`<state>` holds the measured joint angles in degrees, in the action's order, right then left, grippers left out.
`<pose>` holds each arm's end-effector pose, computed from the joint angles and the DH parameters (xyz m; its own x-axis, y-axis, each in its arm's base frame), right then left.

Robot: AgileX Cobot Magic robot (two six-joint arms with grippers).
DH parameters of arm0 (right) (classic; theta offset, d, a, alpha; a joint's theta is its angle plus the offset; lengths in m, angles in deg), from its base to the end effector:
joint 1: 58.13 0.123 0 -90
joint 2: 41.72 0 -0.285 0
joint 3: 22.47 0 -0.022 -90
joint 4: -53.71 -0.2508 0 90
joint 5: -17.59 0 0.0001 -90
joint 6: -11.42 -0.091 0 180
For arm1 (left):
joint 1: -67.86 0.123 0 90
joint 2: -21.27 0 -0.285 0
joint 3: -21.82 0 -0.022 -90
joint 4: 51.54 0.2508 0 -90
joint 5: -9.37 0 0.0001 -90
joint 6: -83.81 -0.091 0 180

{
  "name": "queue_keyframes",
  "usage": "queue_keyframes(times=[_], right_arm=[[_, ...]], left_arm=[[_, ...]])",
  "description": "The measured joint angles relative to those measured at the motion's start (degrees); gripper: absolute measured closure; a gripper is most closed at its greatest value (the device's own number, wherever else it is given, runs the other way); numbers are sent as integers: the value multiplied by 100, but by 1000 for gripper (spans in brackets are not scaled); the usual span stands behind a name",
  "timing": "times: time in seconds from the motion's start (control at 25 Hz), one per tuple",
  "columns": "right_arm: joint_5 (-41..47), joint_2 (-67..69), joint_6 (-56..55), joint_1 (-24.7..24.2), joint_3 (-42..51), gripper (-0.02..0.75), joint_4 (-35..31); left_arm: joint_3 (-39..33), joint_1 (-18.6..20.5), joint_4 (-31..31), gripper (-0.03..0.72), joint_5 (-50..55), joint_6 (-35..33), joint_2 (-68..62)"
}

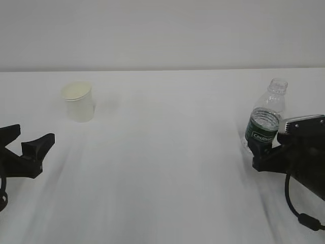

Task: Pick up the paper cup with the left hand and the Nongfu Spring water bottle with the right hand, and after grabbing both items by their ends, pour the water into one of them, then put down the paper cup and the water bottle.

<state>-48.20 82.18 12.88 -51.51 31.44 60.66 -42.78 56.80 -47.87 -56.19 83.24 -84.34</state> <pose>0.2713 0.0416 0.0755 -0.3576 -0.1169 -0.9265 -0.2437 0.9694 -0.0282 0.2236 -0.0491 0.1309 -0.2398 0.0840 -0.9672 0.2557 0.9665 0.0205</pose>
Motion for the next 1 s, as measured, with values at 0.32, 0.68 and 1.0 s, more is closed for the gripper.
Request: queue_keyframes(times=[0.32,0.68,1.0], right_arm=[[0,336,10,0,-332,151,0],[0,446,10,0,-556,151,-37],[0,458,10,0,-739,151,-119]], left_arm=[[0,0,0,101,0,-23,0],[0,0,0,101,0,-35,-10],[0,0,0,101,0,-60,-9]])
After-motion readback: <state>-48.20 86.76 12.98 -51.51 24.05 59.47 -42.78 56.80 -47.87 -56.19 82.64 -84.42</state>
